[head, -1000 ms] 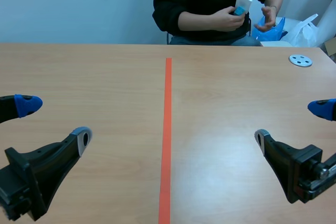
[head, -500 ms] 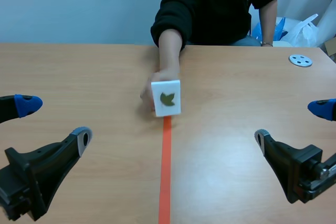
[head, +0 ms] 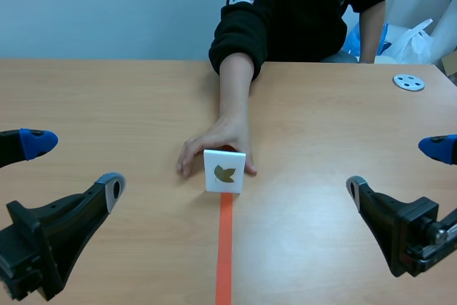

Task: Sort the leaf by its shape. The table is split by an orange tape line. A compound leaf with several leaflets goes to the left side, a simple leaf with one blade goes to the right side. Return to the home posture when a red brick is placed on the table.

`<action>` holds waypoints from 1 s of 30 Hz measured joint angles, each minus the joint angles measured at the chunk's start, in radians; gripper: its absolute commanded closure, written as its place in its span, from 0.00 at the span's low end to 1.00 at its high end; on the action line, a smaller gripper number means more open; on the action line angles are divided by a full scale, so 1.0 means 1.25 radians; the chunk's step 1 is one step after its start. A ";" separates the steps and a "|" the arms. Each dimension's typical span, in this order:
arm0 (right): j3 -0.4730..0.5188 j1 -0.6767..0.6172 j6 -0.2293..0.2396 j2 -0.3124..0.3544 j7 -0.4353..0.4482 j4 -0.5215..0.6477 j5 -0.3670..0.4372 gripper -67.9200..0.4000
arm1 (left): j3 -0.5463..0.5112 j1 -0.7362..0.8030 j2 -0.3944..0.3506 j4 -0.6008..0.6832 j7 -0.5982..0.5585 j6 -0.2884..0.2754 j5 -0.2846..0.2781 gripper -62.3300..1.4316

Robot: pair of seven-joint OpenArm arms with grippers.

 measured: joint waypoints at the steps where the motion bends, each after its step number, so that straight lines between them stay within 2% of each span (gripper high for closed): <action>1: 0.000 0.000 0.000 0.000 0.000 0.000 0.000 0.00 | 0.000 0.000 0.000 0.000 0.000 0.000 0.000 0.00; 7: 0.000 0.000 0.000 0.000 0.000 0.000 0.000 0.00 | 0.000 0.000 0.000 0.000 0.004 0.000 0.000 0.00; 15: 0.000 0.000 0.000 0.000 0.000 0.000 0.000 0.00 | 0.000 -0.046 0.000 -0.006 0.099 -0.004 0.009 0.00; 17: 0.000 0.000 0.000 0.000 0.000 0.000 0.000 0.00 | 0.008 -0.070 0.000 -0.018 0.100 -0.012 0.036 0.00; 22: 0.000 0.000 0.000 0.000 0.000 0.000 0.000 0.00 | 0.073 -0.136 0.000 -0.094 0.103 -0.027 0.078 0.00; 30: 0.000 0.000 0.000 0.000 -0.002 0.000 0.000 0.00 | 0.200 -0.296 0.001 -0.287 0.066 -0.027 0.139 0.00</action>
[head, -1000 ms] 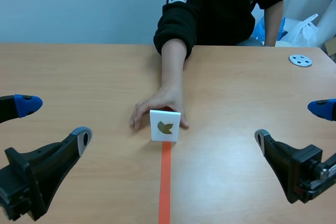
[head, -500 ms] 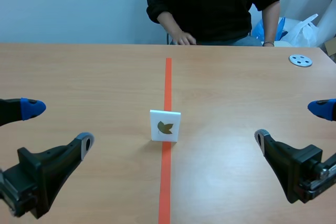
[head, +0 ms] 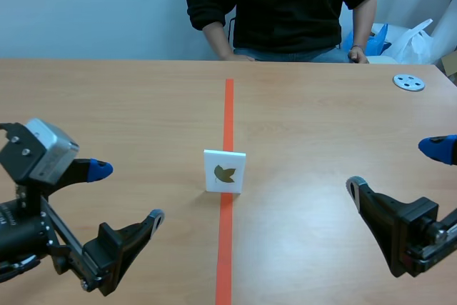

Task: Sort the leaf by its shape. The table is split by an orange tape line. A compound leaf with several leaflets goes to the left side, a simple leaf with one blade goes to the right side. Return to the home posture when a red brick is placed on the table.

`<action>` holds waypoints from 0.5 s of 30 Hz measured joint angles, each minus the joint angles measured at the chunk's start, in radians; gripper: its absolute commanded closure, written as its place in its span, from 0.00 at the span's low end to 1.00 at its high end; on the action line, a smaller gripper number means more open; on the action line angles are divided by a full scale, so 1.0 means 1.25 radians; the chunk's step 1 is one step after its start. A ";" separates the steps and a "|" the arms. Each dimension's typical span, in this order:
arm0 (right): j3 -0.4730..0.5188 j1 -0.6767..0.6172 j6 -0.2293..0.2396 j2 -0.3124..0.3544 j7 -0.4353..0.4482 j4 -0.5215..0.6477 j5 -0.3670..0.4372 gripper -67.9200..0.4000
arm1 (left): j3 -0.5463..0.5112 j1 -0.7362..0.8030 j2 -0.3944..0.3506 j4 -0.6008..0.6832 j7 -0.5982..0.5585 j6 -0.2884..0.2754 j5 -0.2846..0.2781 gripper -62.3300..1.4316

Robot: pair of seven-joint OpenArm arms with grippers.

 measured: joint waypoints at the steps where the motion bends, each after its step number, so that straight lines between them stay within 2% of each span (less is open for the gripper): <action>1: 0.000 0.000 0.000 0.000 0.000 0.000 0.000 0.00 | 0.013 -0.023 0.002 -0.027 -0.011 0.000 0.008 0.00; 10: 0.000 0.000 0.000 0.000 0.000 0.000 0.000 0.00 | 0.106 -0.216 0.062 -0.243 -0.051 0.002 0.020 0.00; 15: 0.000 0.000 0.000 0.000 0.000 0.000 0.000 0.00 | 0.174 -0.305 0.093 -0.337 -0.087 0.011 0.069 0.00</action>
